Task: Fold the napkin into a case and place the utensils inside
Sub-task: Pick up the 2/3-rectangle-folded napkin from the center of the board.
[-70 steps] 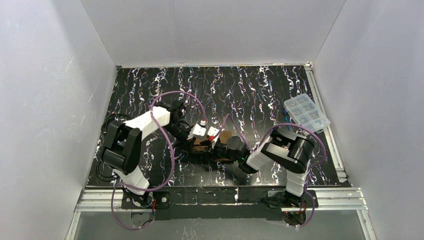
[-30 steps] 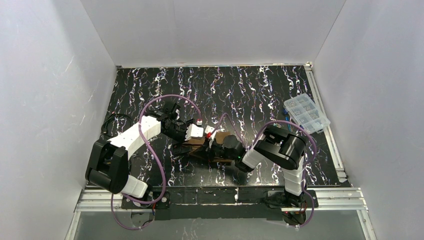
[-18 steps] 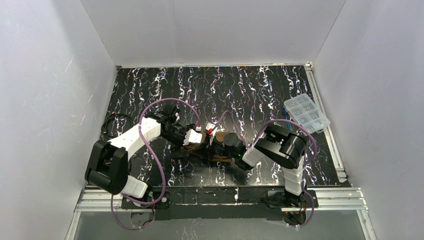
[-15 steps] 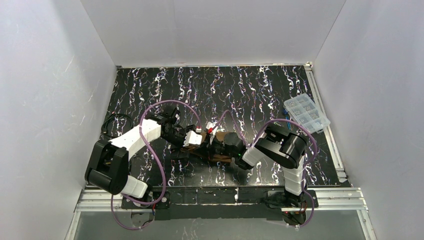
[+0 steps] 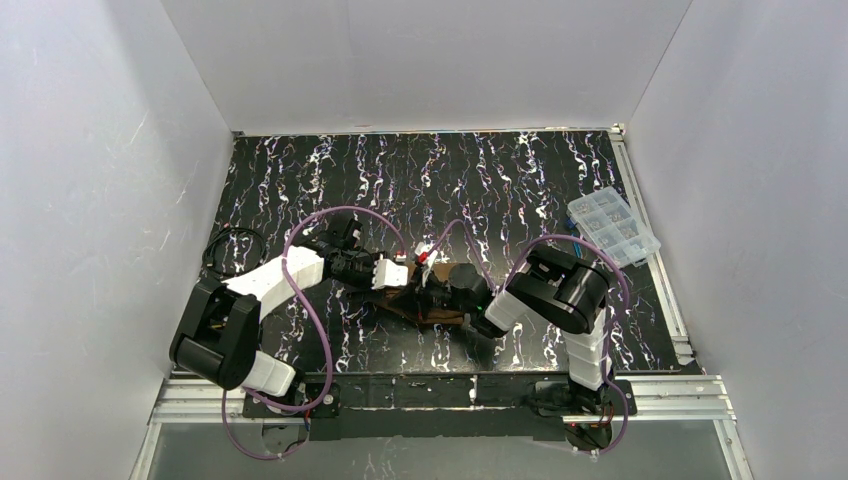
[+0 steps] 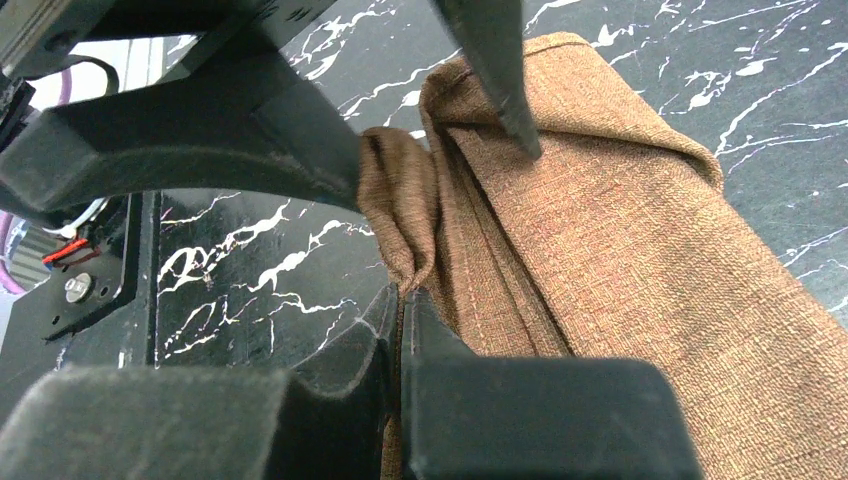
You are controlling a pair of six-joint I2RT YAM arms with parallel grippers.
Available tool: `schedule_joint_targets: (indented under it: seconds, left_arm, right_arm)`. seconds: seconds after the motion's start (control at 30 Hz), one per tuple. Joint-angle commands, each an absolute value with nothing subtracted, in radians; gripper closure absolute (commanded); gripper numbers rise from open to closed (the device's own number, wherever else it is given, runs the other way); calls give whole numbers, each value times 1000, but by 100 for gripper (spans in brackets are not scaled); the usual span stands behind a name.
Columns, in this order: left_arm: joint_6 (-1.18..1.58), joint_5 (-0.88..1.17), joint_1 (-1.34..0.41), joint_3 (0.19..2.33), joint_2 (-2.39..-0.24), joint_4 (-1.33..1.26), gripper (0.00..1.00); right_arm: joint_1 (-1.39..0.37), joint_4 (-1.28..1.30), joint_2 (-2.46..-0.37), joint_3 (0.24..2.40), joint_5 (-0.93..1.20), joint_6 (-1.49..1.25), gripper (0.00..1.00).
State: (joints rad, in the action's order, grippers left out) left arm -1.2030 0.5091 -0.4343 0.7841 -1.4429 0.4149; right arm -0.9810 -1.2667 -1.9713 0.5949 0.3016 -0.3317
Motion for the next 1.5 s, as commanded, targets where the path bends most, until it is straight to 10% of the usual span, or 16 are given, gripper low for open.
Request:
schedule_joint_targets:
  seconds: [0.0,0.4,0.5,0.83,1.13,1.33,1.47]
  left_arm:
    - [-1174,515,-437,813,-1409,430,55]
    - [-1172,557,-440,834,-1413,487,92]
    - [-1187,561,-440,831,-1414,504,94]
    - [-1180,564,-440,844,-1434,528,97]
    - [-1179,569,-440,852,-1442,538,99]
    - [-1170,568,-440,859,-1443,542,94]
    - [-1166,567,-440,884,-1441,586,53]
  right_arm:
    - [-975,-1316,-1978,615,323,-352,99]
    - [-973,-1363,-1985,614,338,-386,87]
    - [-974,-1418,-1996,609,336,-400,70]
    - [-1004,-1484,-2027,625,294,-325,55]
    - [-1039,-1439,-2026,632,176,-272,59]
    - [-1041,-1435,-2040,644,131,-283,81]
    - [-1038,-1428,-2049,644,145,-319,94]
